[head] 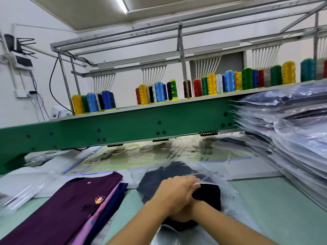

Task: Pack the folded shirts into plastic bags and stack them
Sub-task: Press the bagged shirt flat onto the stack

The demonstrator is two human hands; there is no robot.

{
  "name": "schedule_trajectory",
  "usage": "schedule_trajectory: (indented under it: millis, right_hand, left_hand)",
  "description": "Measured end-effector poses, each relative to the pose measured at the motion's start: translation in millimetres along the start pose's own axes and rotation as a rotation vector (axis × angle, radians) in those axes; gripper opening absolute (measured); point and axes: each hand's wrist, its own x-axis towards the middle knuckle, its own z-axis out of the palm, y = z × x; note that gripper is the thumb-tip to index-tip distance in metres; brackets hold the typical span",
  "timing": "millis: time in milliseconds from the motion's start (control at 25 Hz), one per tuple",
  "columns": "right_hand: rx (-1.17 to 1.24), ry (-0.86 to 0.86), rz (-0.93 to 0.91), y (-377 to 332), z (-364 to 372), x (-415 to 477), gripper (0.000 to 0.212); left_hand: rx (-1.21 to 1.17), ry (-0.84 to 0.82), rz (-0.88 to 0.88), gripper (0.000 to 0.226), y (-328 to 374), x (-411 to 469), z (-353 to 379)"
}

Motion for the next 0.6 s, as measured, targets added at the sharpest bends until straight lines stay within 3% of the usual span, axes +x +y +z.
schedule_trajectory:
  millis: [40,80,160,200,280,360,480,600]
  right_hand:
    - [-0.115,0.020,0.108,-6.0,-5.4,-3.1,0.048]
    - [-0.038,-0.102,0.208,2.5,-24.8,-3.9,0.054]
    - [-0.159,0.219,0.091,17.7,-15.8,11.8,0.045]
    - [-0.135,0.103,-0.071,16.5,-12.7,13.4,0.048]
    - [-0.336,-0.004,-0.072,47.0,-14.4,15.1,0.063]
    - [-0.309,-0.042,-0.003,66.0,-4.2,29.3,0.064]
    - [-0.189,-0.033,-0.096,90.9,6.5,22.9,0.073]
    - [-0.143,-0.071,-0.209,117.9,-5.3,-5.9,0.079]
  left_hand:
    - [0.003,-0.008,0.011,0.038,-0.3,-1.6,-0.1]
    - [0.002,-0.008,0.025,0.038,-1.0,-3.9,-0.1]
    - [0.008,-0.005,0.042,0.037,-3.7,-9.9,1.2]
    - [0.024,-0.001,0.042,0.038,-5.5,-12.7,2.1]
    - [0.051,0.018,0.039,0.039,-8.1,-16.8,5.1]
    - [0.078,0.012,0.037,0.037,-10.8,-20.8,10.3]
    - [0.156,-0.096,-0.014,0.042,-19.6,-27.4,18.2]
    - [0.142,-0.243,-0.100,0.059,-29.4,-36.1,22.3]
